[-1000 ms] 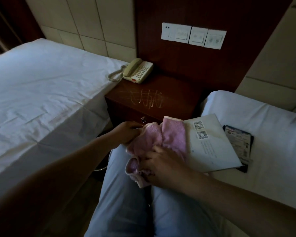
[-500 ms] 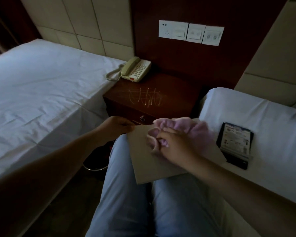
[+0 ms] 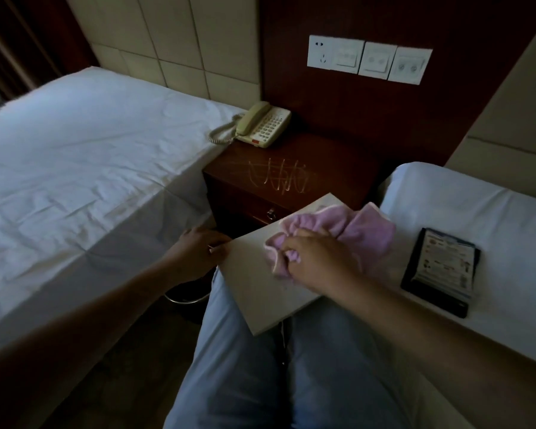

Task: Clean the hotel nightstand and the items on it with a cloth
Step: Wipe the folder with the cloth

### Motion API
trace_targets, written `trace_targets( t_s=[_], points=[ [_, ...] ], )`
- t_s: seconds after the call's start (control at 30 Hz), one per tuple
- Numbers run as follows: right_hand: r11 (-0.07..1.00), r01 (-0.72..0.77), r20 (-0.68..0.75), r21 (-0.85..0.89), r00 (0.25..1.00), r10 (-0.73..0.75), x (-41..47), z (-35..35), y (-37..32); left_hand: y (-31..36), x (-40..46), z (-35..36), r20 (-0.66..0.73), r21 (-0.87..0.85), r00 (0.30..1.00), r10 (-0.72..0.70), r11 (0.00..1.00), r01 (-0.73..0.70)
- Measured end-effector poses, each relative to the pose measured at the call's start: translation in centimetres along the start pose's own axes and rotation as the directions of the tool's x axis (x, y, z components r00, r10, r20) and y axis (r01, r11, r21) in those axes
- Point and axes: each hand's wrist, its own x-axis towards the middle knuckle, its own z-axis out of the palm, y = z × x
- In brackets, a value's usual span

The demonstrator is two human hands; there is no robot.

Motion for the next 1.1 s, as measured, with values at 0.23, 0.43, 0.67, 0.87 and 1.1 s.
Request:
trace_targets(
  t_s=[0.23,0.43,0.67,0.87,1.1],
  points=[
    [0.953,0.034,-0.323,-0.301,0.937,-0.135,2.6,0.3,0.2,4.7,-3.1,2.2,0.257,0.282,0.965,0.057,0.950,-0.131],
    [0.965,-0.109,-0.404,-0.237,0.915,0.004,5.8,-1.4,-0.9,4.3,-3.0,2.6,0.255,0.215,0.966,0.047,0.971,-0.104],
    [0.924,0.112,-0.295,-0.366,0.928,-0.229,6.4,0.3,-3.0,2.5,-3.0,3.3,0.221,0.206,0.967,0.127,0.963,-0.174],
    [0.972,-0.038,-0.296,-0.231,0.955,-0.033,6.0,-2.4,-1.2,0.5,-2.5,1.2,0.304,0.171,0.942,0.146,0.964,-0.205],
    [0.929,0.094,-0.348,-0.358,0.910,-0.227,4.6,0.2,-2.3,-1.3,-1.9,0.9,0.346,0.190,0.912,0.220,0.936,-0.298]
  ],
)
